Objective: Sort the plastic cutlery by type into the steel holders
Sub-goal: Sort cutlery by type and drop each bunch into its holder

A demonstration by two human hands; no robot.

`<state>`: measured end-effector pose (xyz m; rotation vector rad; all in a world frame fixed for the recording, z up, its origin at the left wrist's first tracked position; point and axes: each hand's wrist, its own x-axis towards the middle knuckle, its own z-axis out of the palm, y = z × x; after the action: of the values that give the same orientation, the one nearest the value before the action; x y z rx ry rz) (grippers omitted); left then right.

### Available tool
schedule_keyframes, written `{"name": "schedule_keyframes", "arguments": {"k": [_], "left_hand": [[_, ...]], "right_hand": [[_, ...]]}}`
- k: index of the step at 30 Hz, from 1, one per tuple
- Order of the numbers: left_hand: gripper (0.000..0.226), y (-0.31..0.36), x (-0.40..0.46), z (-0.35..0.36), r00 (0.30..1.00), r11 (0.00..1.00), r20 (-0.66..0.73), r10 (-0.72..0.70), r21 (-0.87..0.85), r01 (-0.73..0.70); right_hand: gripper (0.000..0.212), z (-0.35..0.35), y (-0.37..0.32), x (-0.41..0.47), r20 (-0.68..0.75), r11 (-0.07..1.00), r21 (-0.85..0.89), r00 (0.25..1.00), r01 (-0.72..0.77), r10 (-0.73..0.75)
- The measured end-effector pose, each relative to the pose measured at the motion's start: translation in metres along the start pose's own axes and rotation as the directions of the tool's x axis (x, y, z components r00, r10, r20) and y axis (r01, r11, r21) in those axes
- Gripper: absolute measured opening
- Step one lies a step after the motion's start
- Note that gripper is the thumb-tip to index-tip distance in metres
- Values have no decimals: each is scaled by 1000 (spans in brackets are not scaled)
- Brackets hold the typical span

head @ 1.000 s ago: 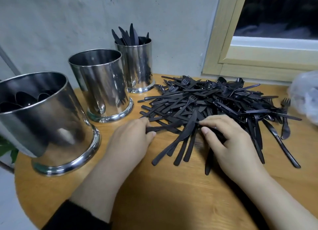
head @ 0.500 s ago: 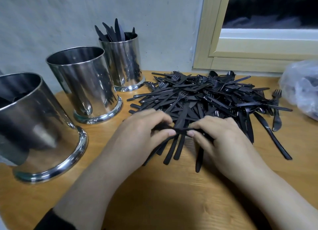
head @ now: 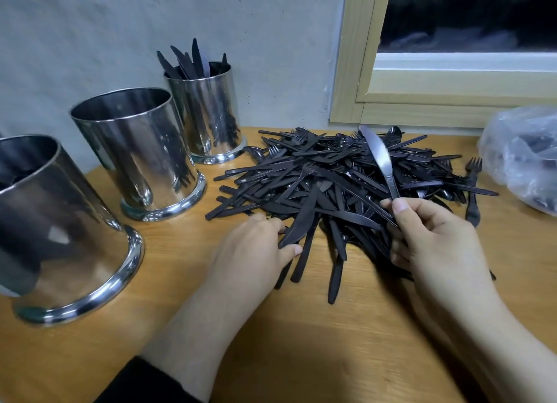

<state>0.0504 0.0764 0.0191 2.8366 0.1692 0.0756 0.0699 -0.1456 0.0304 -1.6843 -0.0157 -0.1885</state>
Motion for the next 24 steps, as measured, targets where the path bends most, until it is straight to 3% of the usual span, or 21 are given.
{"name": "schedule_keyframes", "arguments": {"k": [9,14,18,21,24], "left_hand": [[23,6,3,2,998,998,-37,-43,-47,42],[27,3,1,-5,995,983,-58,-87,-165,76],[24,1,-2,-11,975,940,-176,-135,-334,70],[14,3,-2,-12,962,788,-211,-170,-616,4],[13,15,-6,-8,967,470,-101,-234,-883,21]], "right_hand": [[27,-3,2,6,-26,996,73,998,-49,51],[25,-2,4,4,-4,998,59,1000,-22,22],[28,0,1,2,3,998,50,1000,-29,29],[27,4,-4,-2,-7,999,47,1000,-22,22],[23,6,-7,-5,-15,1000,-4,999,31,-31]]}}
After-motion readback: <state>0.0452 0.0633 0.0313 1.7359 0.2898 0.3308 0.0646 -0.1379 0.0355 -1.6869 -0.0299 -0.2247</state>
